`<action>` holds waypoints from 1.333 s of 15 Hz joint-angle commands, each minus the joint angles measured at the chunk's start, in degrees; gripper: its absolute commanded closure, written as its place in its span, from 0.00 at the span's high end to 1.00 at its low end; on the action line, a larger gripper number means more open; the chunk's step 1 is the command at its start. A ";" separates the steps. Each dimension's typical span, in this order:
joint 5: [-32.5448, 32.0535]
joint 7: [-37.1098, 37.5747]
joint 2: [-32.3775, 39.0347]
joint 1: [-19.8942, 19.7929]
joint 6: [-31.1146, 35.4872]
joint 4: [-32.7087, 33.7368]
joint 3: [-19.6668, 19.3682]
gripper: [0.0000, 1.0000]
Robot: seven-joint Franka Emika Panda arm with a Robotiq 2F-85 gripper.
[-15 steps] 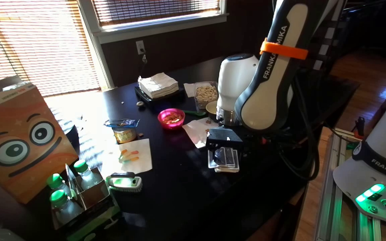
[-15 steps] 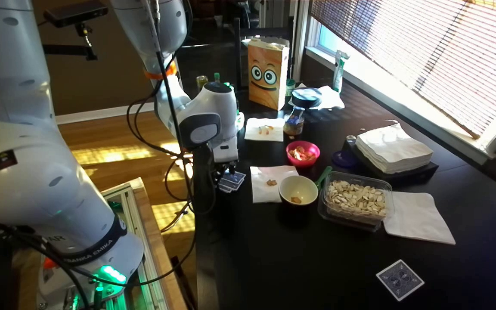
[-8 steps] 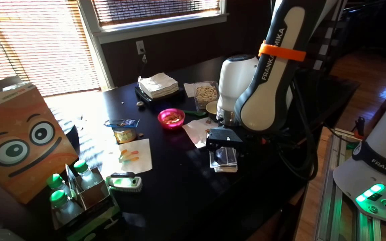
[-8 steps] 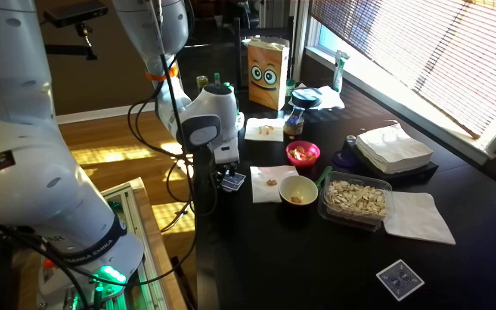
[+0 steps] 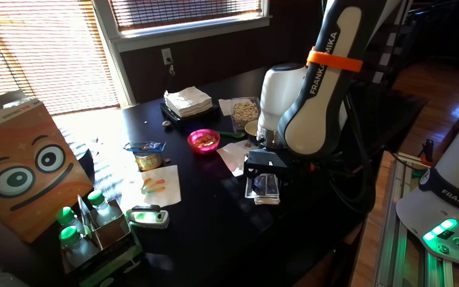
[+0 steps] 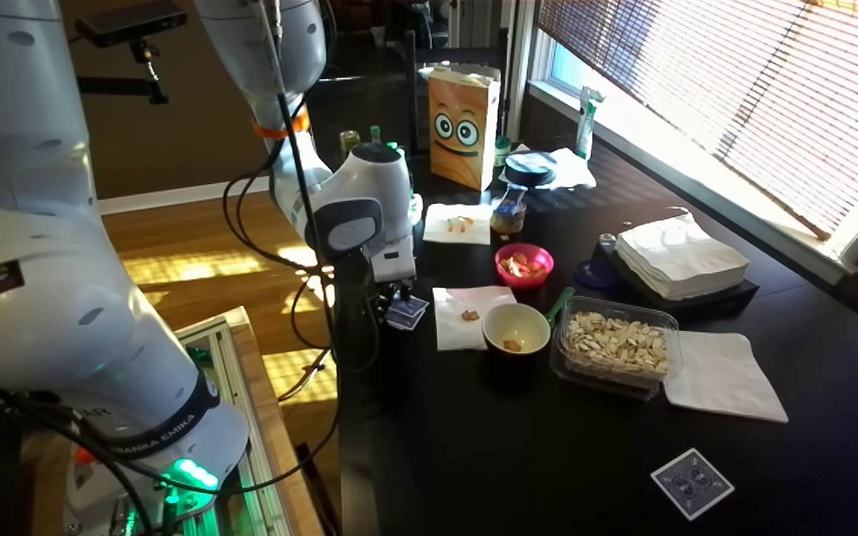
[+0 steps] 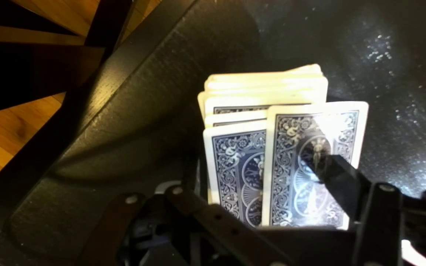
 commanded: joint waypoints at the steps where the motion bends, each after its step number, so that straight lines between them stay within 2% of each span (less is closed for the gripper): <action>1: 2.34 -2.42 0.88 -0.87 1.14 0.09 1.08 0.97; 3: 2.35 -2.70 1.05 -0.87 1.08 0.10 0.97 0.70; 4: 2.35 -2.81 1.04 -0.87 1.05 0.08 0.93 0.62; 5: 2.36 -2.92 0.93 -0.89 1.02 0.08 0.89 0.57; 8: 2.37 -3.18 0.70 -0.96 0.94 0.04 0.80 0.52; 10: 2.33 -3.27 0.64 -0.93 0.88 0.04 0.75 0.58; 11: 2.32 -3.35 0.60 -0.95 0.84 0.04 0.77 0.77; 15: 2.27 -3.54 0.36 -0.86 0.82 -0.02 0.62 0.98; 20: 2.30 -3.63 0.66 -0.84 0.73 0.16 0.56 1.00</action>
